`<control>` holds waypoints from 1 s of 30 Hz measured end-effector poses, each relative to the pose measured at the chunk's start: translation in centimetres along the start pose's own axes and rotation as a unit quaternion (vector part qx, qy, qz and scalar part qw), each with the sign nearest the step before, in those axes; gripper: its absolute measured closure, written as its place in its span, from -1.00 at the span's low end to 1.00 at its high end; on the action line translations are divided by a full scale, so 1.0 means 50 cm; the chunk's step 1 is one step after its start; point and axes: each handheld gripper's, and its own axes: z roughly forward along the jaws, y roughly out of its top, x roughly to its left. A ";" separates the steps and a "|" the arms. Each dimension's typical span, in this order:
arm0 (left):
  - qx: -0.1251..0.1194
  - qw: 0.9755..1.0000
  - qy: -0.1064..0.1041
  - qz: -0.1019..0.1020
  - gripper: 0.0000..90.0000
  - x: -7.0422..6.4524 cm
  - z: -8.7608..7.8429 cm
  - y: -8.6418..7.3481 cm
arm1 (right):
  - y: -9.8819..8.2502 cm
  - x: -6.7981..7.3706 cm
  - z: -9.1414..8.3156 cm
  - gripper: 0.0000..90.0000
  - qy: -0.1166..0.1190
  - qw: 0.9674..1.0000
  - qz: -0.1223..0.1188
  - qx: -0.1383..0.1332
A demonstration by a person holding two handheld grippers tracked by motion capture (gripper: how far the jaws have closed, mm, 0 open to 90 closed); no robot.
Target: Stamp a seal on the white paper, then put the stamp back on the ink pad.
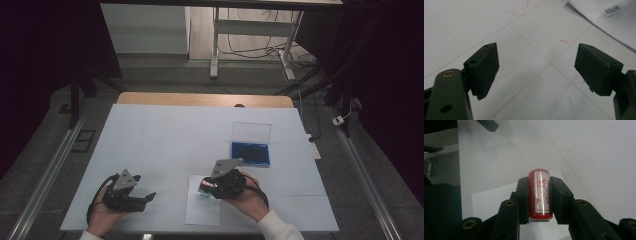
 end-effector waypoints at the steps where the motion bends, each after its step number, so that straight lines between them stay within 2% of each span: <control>1: 0.000 1.000 0.000 0.000 -0.56 0.000 0.000 0.000 | 0.000 -0.001 -0.003 0.53 -0.003 1.000 0.000 0.001; 12: 0.000 1.000 0.000 0.000 -0.56 0.000 -0.001 0.000 | 0.000 -0.009 -0.016 0.53 -0.011 1.000 0.002 -0.006; 20: 0.000 1.000 0.000 0.000 -0.56 0.000 -0.001 -0.001 | 0.000 -0.022 -0.039 0.53 -0.025 0.999 0.009 -0.018; 24: 0.001 1.000 -0.001 0.004 -0.56 0.000 -0.002 -0.001 | -0.002 -0.040 -0.065 0.53 -0.048 0.998 0.013 -0.026; 30: 0.000 1.000 0.002 0.003 -0.56 0.001 -0.002 0.000 | -0.021 -0.081 -0.107 0.53 -0.085 0.995 0.041 -0.039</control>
